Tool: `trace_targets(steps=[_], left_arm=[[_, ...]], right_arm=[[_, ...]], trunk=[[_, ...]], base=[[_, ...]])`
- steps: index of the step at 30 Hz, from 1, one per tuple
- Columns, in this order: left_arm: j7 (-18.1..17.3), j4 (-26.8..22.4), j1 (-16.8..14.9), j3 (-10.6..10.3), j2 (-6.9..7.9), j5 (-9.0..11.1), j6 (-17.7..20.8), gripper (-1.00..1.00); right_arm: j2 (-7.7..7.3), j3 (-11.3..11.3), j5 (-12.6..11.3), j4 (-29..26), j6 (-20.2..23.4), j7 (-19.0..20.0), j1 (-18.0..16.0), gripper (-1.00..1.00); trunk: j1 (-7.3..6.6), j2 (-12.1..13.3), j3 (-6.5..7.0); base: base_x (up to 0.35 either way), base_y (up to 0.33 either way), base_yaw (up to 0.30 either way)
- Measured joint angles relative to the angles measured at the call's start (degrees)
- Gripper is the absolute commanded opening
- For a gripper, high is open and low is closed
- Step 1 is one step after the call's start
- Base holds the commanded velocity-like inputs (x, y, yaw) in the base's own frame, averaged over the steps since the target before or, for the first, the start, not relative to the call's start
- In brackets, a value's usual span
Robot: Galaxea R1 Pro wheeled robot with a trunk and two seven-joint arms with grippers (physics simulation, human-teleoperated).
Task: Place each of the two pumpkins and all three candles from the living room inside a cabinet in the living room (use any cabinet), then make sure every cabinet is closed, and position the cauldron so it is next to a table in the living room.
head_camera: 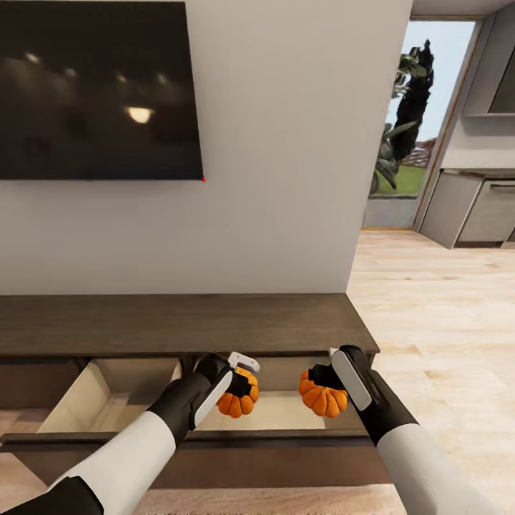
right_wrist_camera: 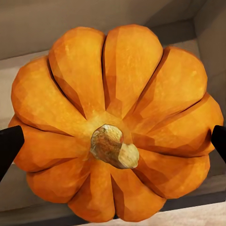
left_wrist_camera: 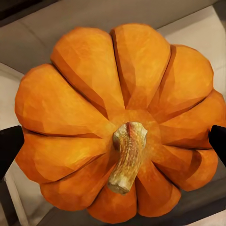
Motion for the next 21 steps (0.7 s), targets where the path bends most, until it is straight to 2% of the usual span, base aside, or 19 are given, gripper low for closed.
trace_targets(steps=[15,21], left_arm=[[0.0,0.0,0.0,0.0,0.0,0.0,-1.0,-1.0],[0.0,0.0,0.0,0.0,-0.01,0.0,-1.2,-1.0]], right_arm=[[0.0,0.0,0.0,0.0,0.0,0.0,0.0,-1.0],[0.0,0.2,0.0,0.0,-0.1,0.0,0.0,-1.0]], trunk=[[3.3,-6.0,-2.69],[3.3,-6.0,-2.69]], base=[[0.0,0.0,0.0],[0.0,0.0,0.0]])
